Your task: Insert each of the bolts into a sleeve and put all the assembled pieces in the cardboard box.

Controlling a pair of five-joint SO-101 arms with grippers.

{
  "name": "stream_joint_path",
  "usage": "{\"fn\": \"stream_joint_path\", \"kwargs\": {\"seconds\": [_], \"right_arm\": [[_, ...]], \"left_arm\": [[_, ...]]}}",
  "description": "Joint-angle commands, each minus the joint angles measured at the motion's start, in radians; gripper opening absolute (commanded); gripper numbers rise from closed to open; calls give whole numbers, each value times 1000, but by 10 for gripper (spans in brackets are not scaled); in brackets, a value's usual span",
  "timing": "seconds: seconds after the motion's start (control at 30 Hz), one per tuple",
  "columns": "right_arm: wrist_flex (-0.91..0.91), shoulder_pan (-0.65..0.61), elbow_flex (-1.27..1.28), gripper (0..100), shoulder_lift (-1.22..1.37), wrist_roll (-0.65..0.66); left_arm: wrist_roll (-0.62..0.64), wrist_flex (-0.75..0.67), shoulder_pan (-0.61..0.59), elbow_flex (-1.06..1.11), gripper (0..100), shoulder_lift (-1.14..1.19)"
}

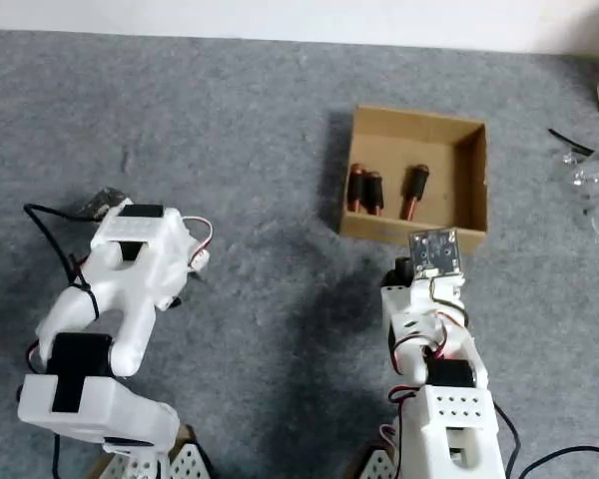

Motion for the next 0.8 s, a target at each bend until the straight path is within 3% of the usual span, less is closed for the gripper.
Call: {"fn": "stream_joint_path", "kwargs": {"seconds": [0.0, 0.63, 0.77], "right_arm": [[-39, 4, -7, 5, -19, 9], [-39, -10, -7, 5, -18, 11], [-39, -56, -5, 5, -18, 75]], "left_arm": [[8, -86, -41, -2, 196, -1], [8, -81, -50, -4, 196, -10], [23, -86, -53, -12, 196, -12]]}}
